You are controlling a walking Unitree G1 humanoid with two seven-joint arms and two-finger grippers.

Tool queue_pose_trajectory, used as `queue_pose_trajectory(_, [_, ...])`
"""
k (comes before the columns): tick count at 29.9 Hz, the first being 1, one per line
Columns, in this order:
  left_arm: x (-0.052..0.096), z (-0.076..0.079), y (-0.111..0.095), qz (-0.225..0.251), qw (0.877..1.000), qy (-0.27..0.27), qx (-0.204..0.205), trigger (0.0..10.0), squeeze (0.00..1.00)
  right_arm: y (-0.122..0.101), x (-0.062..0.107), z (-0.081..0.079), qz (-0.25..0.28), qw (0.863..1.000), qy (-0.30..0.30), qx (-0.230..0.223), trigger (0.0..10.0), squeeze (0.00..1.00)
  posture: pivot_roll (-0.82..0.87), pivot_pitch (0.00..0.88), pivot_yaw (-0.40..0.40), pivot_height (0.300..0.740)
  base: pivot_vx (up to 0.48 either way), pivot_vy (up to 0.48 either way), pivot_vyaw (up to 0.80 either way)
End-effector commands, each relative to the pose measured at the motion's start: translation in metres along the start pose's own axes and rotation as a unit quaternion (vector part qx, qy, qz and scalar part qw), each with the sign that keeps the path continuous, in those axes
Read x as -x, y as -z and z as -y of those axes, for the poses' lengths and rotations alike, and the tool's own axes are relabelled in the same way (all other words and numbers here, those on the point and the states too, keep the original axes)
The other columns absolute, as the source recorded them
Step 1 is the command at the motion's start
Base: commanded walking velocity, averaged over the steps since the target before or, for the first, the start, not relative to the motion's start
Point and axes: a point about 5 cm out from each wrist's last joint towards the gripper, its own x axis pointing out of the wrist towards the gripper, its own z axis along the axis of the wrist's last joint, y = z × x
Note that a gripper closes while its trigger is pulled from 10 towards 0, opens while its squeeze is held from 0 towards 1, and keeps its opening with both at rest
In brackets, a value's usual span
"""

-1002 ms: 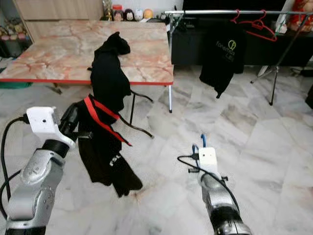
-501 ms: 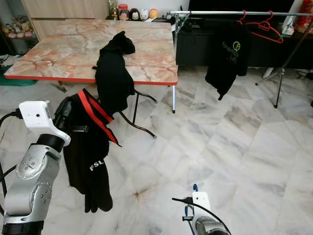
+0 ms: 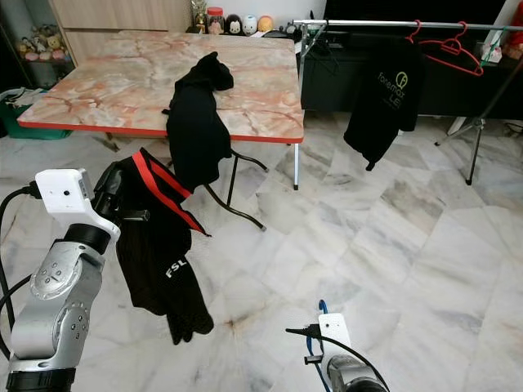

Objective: Hang hanger

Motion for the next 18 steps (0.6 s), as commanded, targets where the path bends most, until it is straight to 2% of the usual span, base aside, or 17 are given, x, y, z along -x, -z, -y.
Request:
queue_pose_trajectory(1, [0.001, 0.000, -0.010, 0.021, 1.000, 0.000, -0.012, 10.0, 0.00, 0.006, -0.001, 0.000, -0.002, 1.000, 0.003, 0.007, 10.0, 0.00, 0.12, 0.000, -0.037, 0.740, 0.000, 0.000, 0.00])
queue_pose_trajectory(7, [0.009, -0.002, -0.008, 0.009, 1.000, -0.003, -0.016, 10.0, 0.00, 0.027, -0.002, -0.003, -0.003, 1.000, 0.006, 0.008, 10.0, 0.00, 0.11, 0.000, -0.013, 0.740, 0.000, 0.000, 0.00])
queue_pose_trajectory(10, [0.007, -0.004, -0.006, 0.005, 1.000, -0.004, -0.018, 10.0, 0.00, 0.035, -0.002, -0.004, -0.008, 1.000, 0.001, 0.011, 10.0, 0.00, 0.13, 0.000, -0.009, 0.740, 0.000, 0.000, 0.00])
queue_pose_trajectory(18, [0.003, -0.006, -0.006, 0.009, 1.000, -0.014, -0.020, 10.0, 0.00, 0.033, -0.002, -0.005, -0.007, 1.000, -0.001, 0.015, 10.0, 0.00, 0.12, 0.000, -0.012, 0.740, 0.000, 0.000, 0.00])
